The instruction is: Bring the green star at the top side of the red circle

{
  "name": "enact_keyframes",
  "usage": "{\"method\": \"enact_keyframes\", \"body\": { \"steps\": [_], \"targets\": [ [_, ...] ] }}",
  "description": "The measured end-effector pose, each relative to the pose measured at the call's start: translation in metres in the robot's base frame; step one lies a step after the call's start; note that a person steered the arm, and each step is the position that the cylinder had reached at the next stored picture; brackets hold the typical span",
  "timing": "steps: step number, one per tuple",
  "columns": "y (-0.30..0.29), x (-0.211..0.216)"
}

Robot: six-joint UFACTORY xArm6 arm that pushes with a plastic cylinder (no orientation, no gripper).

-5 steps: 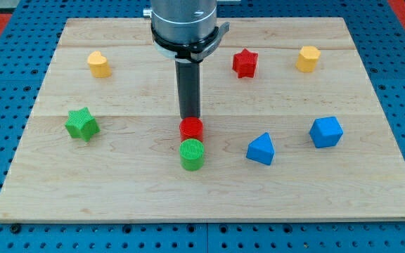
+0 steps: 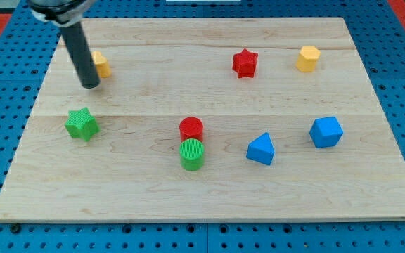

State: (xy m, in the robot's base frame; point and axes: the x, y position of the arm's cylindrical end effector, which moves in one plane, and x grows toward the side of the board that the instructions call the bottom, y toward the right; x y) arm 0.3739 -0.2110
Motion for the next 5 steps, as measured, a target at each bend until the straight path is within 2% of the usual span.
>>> {"method": "enact_keyframes", "body": {
  "steps": [2, 3, 4, 5],
  "targets": [
    [-0.083, 0.017],
    [-0.091, 0.07],
    [-0.086, 0.096],
    [-0.085, 0.093]
  ]
}}
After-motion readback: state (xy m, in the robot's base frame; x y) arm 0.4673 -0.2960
